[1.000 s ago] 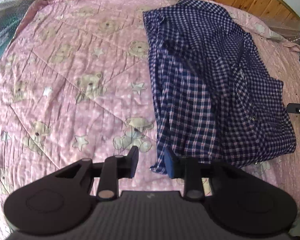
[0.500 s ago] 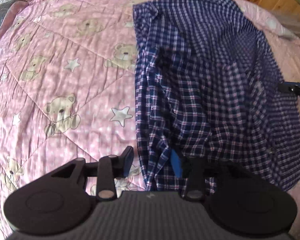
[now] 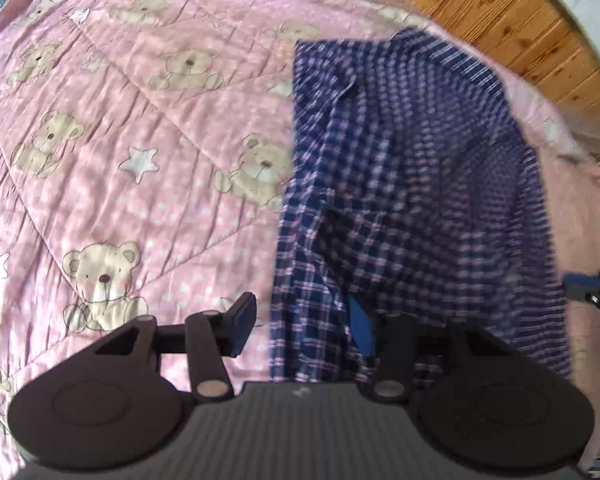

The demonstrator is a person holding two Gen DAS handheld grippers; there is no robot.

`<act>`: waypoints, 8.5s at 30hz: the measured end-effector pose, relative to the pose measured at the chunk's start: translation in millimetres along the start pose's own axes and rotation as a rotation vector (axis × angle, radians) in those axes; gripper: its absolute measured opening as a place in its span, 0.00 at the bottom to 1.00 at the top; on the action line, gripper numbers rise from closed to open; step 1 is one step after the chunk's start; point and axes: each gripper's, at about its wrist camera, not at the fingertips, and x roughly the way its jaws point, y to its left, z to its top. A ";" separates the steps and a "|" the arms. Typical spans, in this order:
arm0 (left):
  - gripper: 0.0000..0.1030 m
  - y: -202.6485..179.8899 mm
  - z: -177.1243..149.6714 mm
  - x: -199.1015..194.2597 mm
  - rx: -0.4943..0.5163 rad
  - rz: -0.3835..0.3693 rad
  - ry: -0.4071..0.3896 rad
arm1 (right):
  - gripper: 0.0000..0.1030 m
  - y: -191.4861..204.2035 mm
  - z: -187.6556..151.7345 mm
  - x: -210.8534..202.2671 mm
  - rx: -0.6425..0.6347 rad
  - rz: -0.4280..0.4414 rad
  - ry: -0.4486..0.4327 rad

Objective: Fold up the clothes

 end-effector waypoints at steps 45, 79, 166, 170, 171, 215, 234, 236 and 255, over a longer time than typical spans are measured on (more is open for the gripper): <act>0.58 27.8 -94.8 -41.6 -0.327 -0.315 -0.129 | 0.48 -2.4 -154.0 -17.7 0.617 0.157 -0.136; 0.06 41.8 -106.3 -4.8 -0.348 -0.169 -0.005 | 0.00 -18.4 -199.2 -24.3 0.823 -0.062 -0.221; 0.51 111.0 -225.8 -100.5 -0.561 -0.158 -0.210 | 0.52 306.7 -212.8 -36.9 -0.441 0.189 0.200; 0.55 79.2 -271.4 -136.4 -0.603 -0.142 -0.286 | 0.64 220.3 -130.1 -60.4 -0.228 0.279 0.107; 0.56 67.5 -278.5 -140.6 -0.606 -0.150 -0.296 | 0.66 196.6 -108.1 -58.3 -0.179 0.293 0.079; 0.88 -134.4 -418.5 -47.1 -1.237 -0.258 -0.650 | 0.27 105.7 -161.8 38.8 0.198 0.605 0.480; 0.87 -138.3 -399.1 -63.5 -0.961 0.031 -0.609 | 0.73 266.5 -67.7 -25.2 -0.578 0.317 -0.030; 0.86 -142.7 -400.4 -67.4 -0.951 0.036 -0.608 | 0.74 307.0 -75.0 -8.9 -0.750 0.354 -0.041; 0.42 -135.3 -395.6 -59.4 -0.872 0.092 -0.502 | 0.04 373.6 -30.1 64.1 -0.768 0.386 0.060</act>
